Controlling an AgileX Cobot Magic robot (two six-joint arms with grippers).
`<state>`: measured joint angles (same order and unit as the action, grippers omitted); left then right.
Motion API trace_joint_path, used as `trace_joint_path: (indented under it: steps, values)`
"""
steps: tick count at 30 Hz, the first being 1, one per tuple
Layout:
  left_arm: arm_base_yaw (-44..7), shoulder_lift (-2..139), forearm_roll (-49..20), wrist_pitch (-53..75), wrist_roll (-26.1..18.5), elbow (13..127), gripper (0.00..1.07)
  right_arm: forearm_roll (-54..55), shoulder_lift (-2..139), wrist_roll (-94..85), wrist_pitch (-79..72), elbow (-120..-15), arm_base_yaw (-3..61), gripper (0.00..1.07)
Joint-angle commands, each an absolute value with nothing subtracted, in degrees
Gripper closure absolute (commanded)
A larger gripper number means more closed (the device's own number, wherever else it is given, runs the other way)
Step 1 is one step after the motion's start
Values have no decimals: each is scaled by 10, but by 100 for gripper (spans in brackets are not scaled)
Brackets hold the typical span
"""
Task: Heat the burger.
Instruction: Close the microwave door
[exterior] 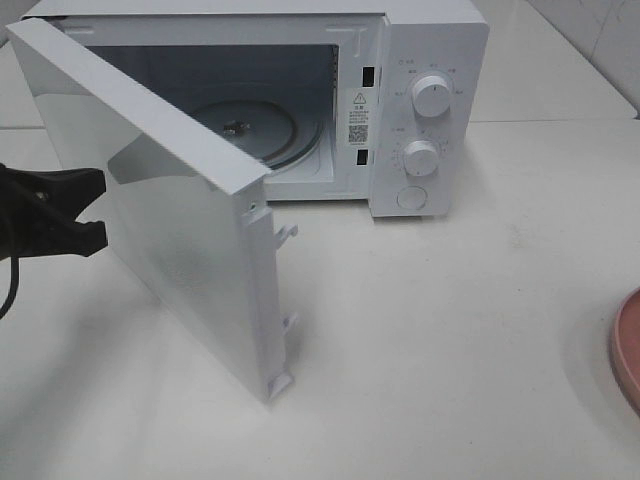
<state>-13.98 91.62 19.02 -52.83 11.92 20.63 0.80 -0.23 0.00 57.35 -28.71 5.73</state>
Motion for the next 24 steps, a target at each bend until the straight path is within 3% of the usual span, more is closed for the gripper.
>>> trace_joint_path:
  steps: [1,16,24]
  values:
    - [-161,914,155,-522,118,227,107,10,-18,-5,570,-286,54,32]
    - [-257,987,98,-473,113,336,107,10,-18,-5,570,-286,54,32]
    - [-322,1042,-3,-436,58,421,107,10,-18,-5,570,-286,54,32]
